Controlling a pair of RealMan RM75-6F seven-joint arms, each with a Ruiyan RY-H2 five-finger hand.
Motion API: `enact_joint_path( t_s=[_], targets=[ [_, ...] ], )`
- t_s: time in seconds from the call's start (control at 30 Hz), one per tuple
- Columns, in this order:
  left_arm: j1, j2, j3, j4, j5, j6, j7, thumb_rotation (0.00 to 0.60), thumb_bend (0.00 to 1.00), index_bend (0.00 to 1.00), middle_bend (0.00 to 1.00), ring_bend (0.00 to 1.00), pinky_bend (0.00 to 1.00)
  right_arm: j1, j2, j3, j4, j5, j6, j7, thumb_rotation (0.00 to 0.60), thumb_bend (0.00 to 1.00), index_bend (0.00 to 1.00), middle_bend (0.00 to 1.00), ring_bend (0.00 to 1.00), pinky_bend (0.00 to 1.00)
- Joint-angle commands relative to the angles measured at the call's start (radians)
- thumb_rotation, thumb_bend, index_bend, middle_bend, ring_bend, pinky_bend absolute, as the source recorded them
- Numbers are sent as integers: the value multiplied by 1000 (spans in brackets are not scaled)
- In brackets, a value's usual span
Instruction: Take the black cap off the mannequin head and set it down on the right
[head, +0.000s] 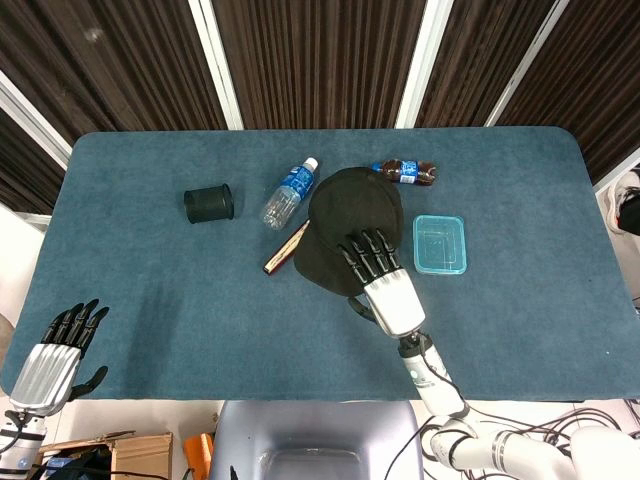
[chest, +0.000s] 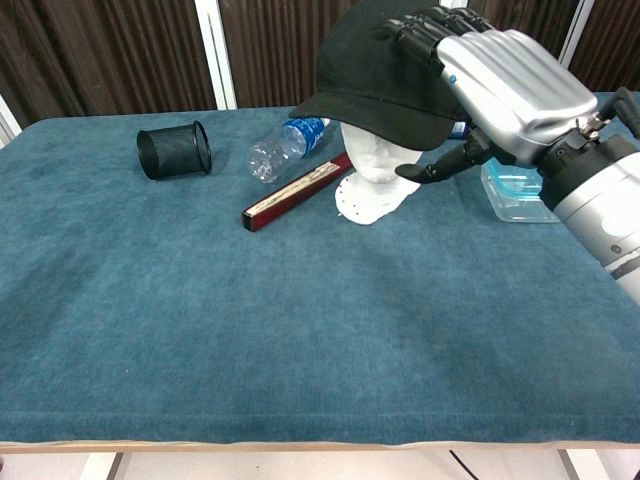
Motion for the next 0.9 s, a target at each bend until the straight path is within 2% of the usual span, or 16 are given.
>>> enact_joint_path(
  t_s=[0.03, 0.2, 0.3, 0.53, 0.77, 0.9],
  targets=[
    [0, 0, 0, 1, 1, 2, -3, 600, 296, 0, 0, 4, 116, 7, -4, -6, 10, 8, 2, 4, 600, 3, 146, 109, 0, 55],
    [-3, 2, -1, 1, 0, 0, -5, 600, 296, 0, 0, 4, 116, 22, -27, -12, 45, 11, 14, 11, 600, 21, 192, 141, 0, 91],
    [1, 3, 3, -1, 9, 7, -4, 600, 297, 0, 0, 6, 116, 36, -54, -9, 80, 4, 39, 31, 600, 60, 261, 192, 25, 142],
    [2, 1, 7, 1, 21, 15, -7, 600, 296, 0, 0, 8, 116, 77, -136, 2, 221, -13, 113, 92, 600, 170, 457, 342, 162, 303],
    [-1, 2, 8, 2, 21, 10, -9, 600, 297, 0, 0, 14, 116, 108, -185, 19, 321, -6, 168, 147, 600, 212, 561, 416, 245, 422],
    [1, 2, 9, 3, 22, 14, -10, 600, 297, 0, 0, 24, 116, 130, -205, 32, 377, 1, 195, 180, 600, 274, 624, 461, 316, 526]
  ],
)
